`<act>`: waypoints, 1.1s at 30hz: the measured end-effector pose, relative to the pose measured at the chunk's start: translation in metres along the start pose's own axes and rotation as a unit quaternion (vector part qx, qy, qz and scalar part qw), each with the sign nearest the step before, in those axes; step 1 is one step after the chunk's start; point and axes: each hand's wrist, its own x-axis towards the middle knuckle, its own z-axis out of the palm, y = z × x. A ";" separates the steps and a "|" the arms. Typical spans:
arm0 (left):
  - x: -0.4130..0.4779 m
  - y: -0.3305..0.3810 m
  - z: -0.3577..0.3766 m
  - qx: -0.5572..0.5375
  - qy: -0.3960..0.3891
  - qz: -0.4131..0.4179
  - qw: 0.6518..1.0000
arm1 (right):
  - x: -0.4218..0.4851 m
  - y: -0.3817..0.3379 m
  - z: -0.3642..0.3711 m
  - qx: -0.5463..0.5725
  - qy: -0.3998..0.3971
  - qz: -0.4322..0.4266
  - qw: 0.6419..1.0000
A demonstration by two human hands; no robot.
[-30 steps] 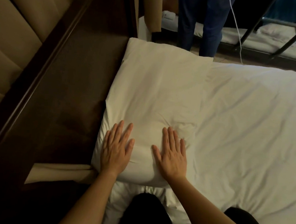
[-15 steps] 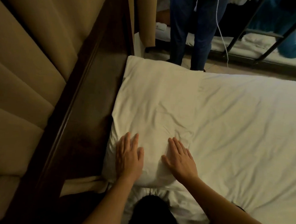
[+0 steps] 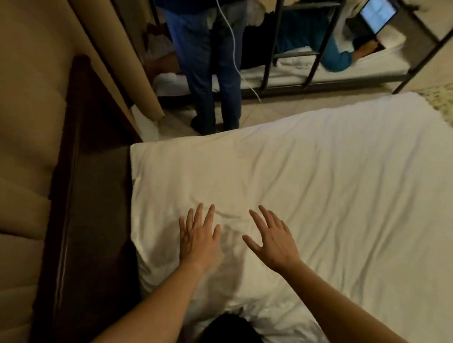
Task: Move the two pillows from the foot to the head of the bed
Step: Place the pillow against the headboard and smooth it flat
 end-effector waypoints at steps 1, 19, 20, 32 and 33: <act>0.008 0.011 -0.001 0.001 -0.002 0.010 1.000 | -0.003 0.009 -0.005 0.005 0.002 0.008 1.000; -0.055 0.244 0.058 0.003 0.015 -0.134 0.991 | -0.051 0.224 -0.101 0.000 -0.008 -0.081 0.997; -0.063 0.249 0.060 -0.003 0.020 -0.150 0.988 | -0.053 0.227 -0.105 -0.006 -0.013 -0.095 0.995; -0.148 0.205 0.067 -0.055 0.075 -0.285 0.954 | -0.051 0.163 -0.076 -0.069 -0.100 -0.242 0.963; -0.155 0.197 0.067 -0.062 0.085 -0.292 0.951 | -0.052 0.153 -0.070 -0.076 -0.099 -0.255 0.959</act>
